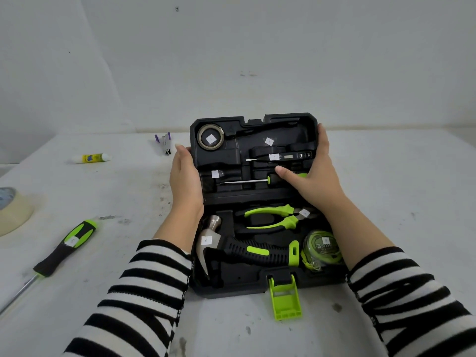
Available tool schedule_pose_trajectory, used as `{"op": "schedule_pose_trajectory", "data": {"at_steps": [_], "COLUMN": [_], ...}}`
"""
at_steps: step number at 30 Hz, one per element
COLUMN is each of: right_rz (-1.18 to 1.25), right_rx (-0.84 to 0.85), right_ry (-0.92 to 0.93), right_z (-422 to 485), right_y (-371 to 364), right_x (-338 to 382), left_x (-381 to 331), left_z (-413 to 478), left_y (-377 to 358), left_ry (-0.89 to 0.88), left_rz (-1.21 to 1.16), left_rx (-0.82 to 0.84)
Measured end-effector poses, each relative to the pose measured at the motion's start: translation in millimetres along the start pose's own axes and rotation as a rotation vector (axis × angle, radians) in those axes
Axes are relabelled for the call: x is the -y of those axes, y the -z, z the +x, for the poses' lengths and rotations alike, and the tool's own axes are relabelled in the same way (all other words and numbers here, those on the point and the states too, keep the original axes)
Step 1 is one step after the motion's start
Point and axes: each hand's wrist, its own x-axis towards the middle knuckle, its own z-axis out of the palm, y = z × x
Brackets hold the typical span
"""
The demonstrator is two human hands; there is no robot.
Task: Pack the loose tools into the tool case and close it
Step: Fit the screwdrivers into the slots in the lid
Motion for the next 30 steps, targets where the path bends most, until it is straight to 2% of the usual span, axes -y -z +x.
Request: {"op": "schedule_pose_trajectory", "data": {"at_steps": [5,7,10,12,16,20,23,27,30], "right_rz": [-0.062,-0.179,-0.54,-0.643,-0.671,-0.708,-0.713,-0.585,-0.436], "right_rx": [-0.007,-0.057,-0.183,-0.138,0.097,0.154,0.215,0.172,0.05], "right_ry": [-0.007,0.021,0.289,0.451,0.48,0.578,0.509,0.447,0.526], "right_z": [-2,-6,-7,-6,-8,-10,-8,-11,-14], "right_y": [-1,-1,-1,-5,-15,-29,-36,-47,-49], "right_x": [4,9,17,21,29,37,42,39,40], "left_x": [-3,-3,1,3,9,0,-2,0,-7], "left_z": [-5,-5,-1,2,8,-1,-3,0,-6], "left_y": [-1,-1,-1,-2,-3,-6,-8,-10,-10], "left_ry": [0.004,0.017,0.063,0.083,0.089,0.079,0.096,0.089,0.076], "left_rz": [0.038,0.043,0.037,0.044,0.088,0.143,0.162,0.18,0.209], "left_rx": [0.009,0.01,0.012,0.015,0.021,0.02,0.013,0.007,-0.007]}}
